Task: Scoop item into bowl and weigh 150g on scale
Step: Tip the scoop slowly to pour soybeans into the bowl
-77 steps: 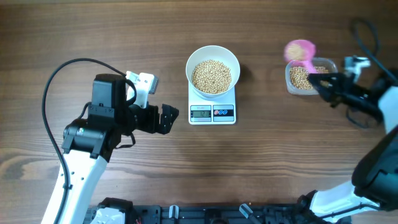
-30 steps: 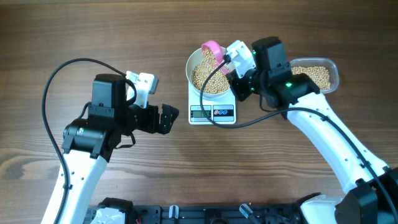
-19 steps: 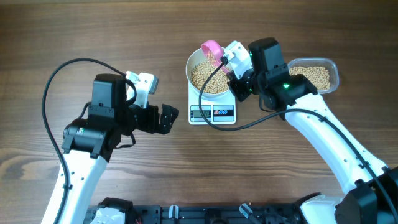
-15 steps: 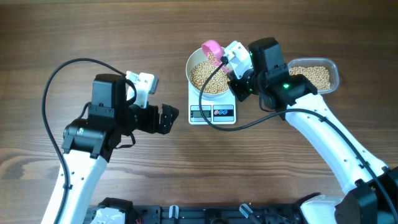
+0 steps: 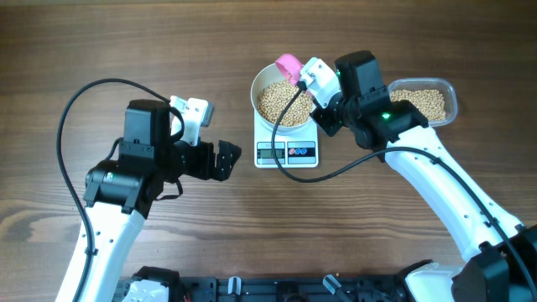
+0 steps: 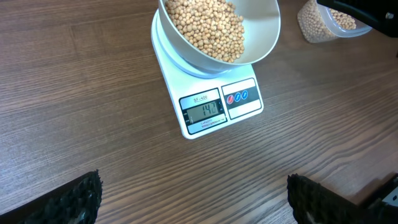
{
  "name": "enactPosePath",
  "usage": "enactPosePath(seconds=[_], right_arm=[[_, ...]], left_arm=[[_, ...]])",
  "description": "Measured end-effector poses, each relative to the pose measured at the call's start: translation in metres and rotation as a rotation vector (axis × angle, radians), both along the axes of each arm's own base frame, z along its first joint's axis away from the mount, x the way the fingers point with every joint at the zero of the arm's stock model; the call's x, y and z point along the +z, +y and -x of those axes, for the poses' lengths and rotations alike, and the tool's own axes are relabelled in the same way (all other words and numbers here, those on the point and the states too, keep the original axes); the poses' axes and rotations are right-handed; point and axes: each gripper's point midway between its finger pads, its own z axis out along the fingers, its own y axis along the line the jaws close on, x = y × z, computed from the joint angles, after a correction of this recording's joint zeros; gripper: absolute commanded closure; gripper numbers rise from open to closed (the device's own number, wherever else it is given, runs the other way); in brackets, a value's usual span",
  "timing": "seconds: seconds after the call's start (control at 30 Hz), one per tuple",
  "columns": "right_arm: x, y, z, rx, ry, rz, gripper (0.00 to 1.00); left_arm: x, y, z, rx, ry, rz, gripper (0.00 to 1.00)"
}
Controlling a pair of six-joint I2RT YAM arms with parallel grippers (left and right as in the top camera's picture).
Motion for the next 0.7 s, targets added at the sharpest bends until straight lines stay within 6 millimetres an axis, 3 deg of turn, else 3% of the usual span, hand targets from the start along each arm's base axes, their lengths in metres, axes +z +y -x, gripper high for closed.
enactPosePath(seconds=[0.7], right_arm=[[0.012, 0.001, -0.015, 0.114, -0.143, 0.101, 0.96]], left_arm=[[0.000, 0.000, 0.000, 0.000, 0.000, 0.000, 0.00]])
